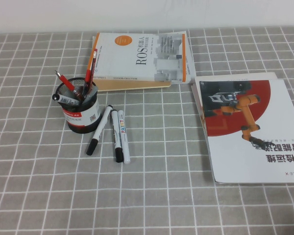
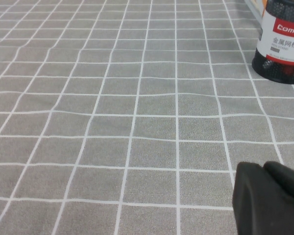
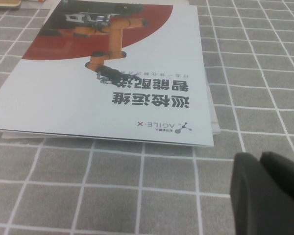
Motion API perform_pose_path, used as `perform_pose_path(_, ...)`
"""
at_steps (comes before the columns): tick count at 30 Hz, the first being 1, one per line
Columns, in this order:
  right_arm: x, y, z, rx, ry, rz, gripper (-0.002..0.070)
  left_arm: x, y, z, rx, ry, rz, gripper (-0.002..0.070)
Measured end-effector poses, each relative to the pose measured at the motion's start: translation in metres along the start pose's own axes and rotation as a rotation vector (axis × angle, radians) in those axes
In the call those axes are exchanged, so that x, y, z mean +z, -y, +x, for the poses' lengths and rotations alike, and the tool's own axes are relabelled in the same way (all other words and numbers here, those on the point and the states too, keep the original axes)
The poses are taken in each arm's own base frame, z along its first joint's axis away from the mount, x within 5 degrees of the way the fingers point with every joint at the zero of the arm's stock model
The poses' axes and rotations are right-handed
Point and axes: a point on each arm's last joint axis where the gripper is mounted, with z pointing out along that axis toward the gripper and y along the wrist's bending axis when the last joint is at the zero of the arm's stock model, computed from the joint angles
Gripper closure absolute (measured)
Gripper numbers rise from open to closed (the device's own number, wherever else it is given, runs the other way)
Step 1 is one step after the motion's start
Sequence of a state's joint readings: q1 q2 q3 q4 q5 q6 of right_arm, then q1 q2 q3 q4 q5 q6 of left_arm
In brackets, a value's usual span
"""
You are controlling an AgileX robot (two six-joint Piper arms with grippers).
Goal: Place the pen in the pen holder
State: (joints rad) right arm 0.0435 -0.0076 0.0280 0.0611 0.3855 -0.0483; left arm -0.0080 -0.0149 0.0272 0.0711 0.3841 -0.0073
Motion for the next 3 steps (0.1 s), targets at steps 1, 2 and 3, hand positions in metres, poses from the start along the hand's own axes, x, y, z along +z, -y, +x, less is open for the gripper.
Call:
perform_pose_path(1, 0.0000, 0.0000, 0.0000, 0.000, 0.000, 0.000, 0.0689, 0.0000, 0.0000, 0.0000, 0.000, 0.000, 0.000, 0.0680)
perform_pose_path(2, 0.0000, 0.0000, 0.0000, 0.000, 0.000, 0.000, 0.0689, 0.0000, 0.0000, 0.0000, 0.000, 0.000, 0.000, 0.0680)
perform_pose_path(3, 0.0000, 0.0000, 0.0000, 0.000, 0.000, 0.000, 0.0689, 0.0000, 0.0000, 0.0000, 0.000, 0.000, 0.000, 0.0680)
